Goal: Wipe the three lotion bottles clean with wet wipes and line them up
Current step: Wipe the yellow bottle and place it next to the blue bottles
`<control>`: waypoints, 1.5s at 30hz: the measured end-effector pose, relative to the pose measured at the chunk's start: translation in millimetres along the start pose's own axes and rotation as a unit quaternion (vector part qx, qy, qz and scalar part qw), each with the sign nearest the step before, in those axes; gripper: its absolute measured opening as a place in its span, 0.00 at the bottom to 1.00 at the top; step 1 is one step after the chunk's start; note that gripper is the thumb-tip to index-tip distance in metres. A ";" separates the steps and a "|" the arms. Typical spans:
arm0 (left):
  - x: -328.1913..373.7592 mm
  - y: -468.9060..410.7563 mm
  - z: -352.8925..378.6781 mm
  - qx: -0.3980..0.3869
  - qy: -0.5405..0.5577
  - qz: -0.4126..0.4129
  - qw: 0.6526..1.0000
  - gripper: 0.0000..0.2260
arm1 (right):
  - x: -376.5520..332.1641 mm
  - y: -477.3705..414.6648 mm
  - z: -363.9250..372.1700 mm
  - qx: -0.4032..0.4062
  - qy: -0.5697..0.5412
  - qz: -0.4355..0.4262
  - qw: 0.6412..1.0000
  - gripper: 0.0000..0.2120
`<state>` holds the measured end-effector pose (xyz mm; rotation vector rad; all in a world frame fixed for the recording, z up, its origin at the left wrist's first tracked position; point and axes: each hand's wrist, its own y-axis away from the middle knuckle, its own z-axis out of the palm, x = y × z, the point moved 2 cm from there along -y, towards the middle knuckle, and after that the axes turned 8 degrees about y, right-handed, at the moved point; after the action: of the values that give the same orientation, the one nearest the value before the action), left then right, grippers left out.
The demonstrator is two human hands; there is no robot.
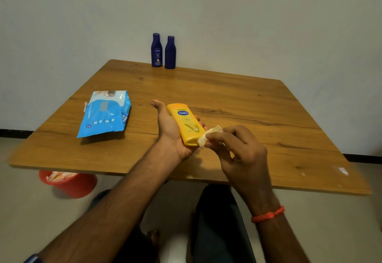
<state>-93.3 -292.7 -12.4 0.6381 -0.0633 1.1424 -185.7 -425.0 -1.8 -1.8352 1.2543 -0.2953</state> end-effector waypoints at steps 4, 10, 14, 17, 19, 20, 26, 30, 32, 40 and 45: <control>-4.3 0.2 3.4 -0.003 -0.006 0.009 1.000 0.45 | -17.0 -1.2 2.9 0.008 -0.012 -0.017 1.000 0.06; -3.3 4.7 7.4 -0.031 -0.045 0.043 0.998 0.45 | -21.5 -7.7 -0.2 0.015 -0.054 0.020 0.998 0.07; -8.3 16.4 12.3 -0.091 -0.102 0.080 0.987 0.45 | -17.2 -17.0 -0.8 0.009 -0.092 0.091 0.992 0.05; -23.8 25.0 11.3 -0.167 -0.129 0.052 0.976 0.51 | -14.6 -31.5 3.8 0.030 -0.092 0.121 0.988 0.03; -30.9 31.0 11.7 -0.202 -0.140 0.025 0.969 0.54 | -12.0 -45.1 6.4 0.061 -0.082 0.144 0.984 0.03; -33.0 33.3 11.6 -0.207 -0.151 0.023 0.966 0.52 | -11.2 -52.1 7.7 0.076 -0.077 0.151 0.983 0.03; -33.2 39.6 9.3 -0.218 -0.179 0.032 0.959 0.46 | -15.1 -64.8 15.6 0.061 -0.025 0.075 0.995 0.05; -24.6 28.7 0.9 -0.225 -0.131 0.025 0.965 0.54 | -23.3 -29.6 18.1 -0.039 -0.026 -0.003 0.999 0.10; -22.2 21.8 -6.2 -0.215 -0.115 0.018 0.970 0.54 | -25.2 -9.3 13.6 -0.077 -0.045 -0.003 0.996 0.12; -21.4 18.1 -8.8 -0.212 -0.163 0.002 0.964 0.39 | 0.3 -6.2 -7.5 -0.095 -0.061 0.084 0.990 0.10; -22.9 21.3 -7.5 -0.183 -0.242 0.056 0.951 0.43 | 1.4 -52.8 -7.7 0.009 -0.067 0.147 0.987 0.10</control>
<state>-123.7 -302.3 -17.5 0.5719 -0.7225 1.0249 -156.1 -424.1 42.5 -1.6003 1.3992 -0.0198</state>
